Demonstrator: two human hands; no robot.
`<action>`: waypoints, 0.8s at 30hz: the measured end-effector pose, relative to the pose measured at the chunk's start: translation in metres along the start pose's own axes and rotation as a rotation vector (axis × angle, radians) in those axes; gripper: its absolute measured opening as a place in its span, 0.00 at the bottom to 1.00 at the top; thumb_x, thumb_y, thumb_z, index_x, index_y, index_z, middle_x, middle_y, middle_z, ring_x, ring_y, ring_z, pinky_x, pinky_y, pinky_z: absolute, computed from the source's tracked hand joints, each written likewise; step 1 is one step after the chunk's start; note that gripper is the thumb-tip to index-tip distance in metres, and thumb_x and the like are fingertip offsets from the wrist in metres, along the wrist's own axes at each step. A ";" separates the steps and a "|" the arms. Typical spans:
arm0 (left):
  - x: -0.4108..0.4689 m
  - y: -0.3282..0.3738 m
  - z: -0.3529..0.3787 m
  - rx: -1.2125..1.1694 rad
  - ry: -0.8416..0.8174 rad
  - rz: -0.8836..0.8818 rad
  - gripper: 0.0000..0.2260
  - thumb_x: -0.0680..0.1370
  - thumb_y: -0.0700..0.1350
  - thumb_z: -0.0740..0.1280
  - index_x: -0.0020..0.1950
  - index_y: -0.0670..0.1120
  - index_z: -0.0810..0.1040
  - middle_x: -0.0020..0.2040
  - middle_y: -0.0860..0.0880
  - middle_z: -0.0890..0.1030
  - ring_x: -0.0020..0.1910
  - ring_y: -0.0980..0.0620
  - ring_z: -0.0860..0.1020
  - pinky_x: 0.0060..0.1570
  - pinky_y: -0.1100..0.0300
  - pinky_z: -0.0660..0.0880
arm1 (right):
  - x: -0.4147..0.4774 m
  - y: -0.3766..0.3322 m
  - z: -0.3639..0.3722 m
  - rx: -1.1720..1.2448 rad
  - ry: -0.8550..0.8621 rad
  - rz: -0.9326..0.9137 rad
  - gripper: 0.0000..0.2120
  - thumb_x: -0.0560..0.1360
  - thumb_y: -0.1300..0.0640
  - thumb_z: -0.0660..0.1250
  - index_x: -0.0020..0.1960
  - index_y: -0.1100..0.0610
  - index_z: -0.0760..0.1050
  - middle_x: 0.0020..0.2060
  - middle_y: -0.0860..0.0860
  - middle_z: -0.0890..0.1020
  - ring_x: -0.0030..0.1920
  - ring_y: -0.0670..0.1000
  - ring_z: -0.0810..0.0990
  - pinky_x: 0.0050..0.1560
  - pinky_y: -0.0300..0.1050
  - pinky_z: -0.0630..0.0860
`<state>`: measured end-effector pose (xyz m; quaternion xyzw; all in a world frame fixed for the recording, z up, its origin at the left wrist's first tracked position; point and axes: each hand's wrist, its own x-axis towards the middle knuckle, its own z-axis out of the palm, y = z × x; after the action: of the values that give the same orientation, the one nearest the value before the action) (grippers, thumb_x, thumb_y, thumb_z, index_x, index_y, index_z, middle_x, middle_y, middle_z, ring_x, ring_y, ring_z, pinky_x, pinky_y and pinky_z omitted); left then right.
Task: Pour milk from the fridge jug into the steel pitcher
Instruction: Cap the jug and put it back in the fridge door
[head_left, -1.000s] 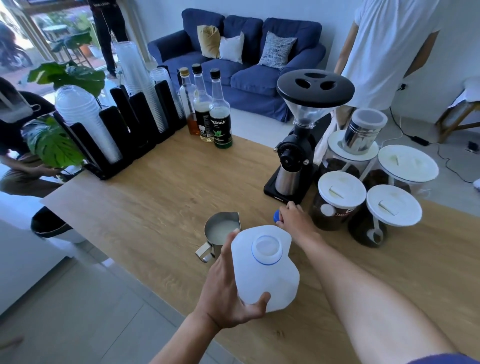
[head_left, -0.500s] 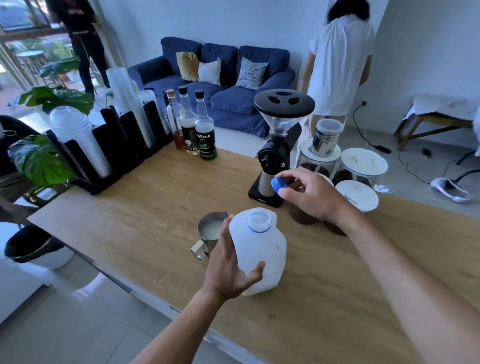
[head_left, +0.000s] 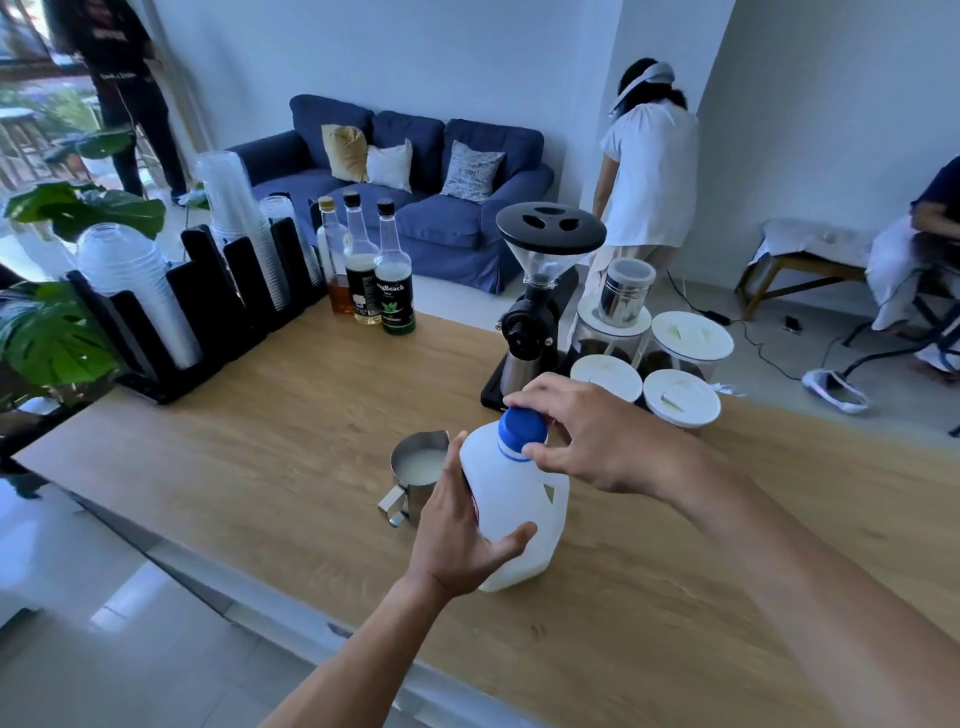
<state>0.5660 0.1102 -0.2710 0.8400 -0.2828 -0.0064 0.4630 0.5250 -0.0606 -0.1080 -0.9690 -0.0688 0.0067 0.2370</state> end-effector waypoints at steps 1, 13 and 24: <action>0.000 -0.001 -0.001 -0.012 -0.016 -0.011 0.54 0.66 0.67 0.72 0.80 0.54 0.41 0.77 0.51 0.65 0.72 0.52 0.69 0.65 0.54 0.72 | 0.002 -0.003 0.000 -0.021 -0.019 -0.003 0.22 0.75 0.54 0.67 0.68 0.47 0.70 0.60 0.38 0.71 0.44 0.30 0.70 0.44 0.26 0.64; 0.001 -0.001 -0.011 -0.055 -0.088 0.006 0.55 0.66 0.66 0.74 0.79 0.55 0.41 0.78 0.54 0.61 0.73 0.55 0.65 0.67 0.58 0.69 | 0.010 -0.015 -0.008 -0.112 -0.075 0.122 0.18 0.73 0.50 0.69 0.62 0.46 0.72 0.52 0.39 0.72 0.49 0.45 0.74 0.52 0.44 0.74; 0.007 0.000 -0.010 -0.064 -0.080 0.021 0.49 0.67 0.63 0.73 0.78 0.57 0.45 0.75 0.53 0.64 0.67 0.57 0.70 0.60 0.68 0.69 | 0.008 -0.017 -0.006 -0.146 -0.081 0.121 0.20 0.75 0.47 0.67 0.65 0.46 0.70 0.56 0.41 0.73 0.54 0.47 0.74 0.56 0.47 0.73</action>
<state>0.5750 0.1144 -0.2632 0.8208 -0.3097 -0.0442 0.4779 0.5306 -0.0473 -0.0949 -0.9851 -0.0200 0.0549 0.1618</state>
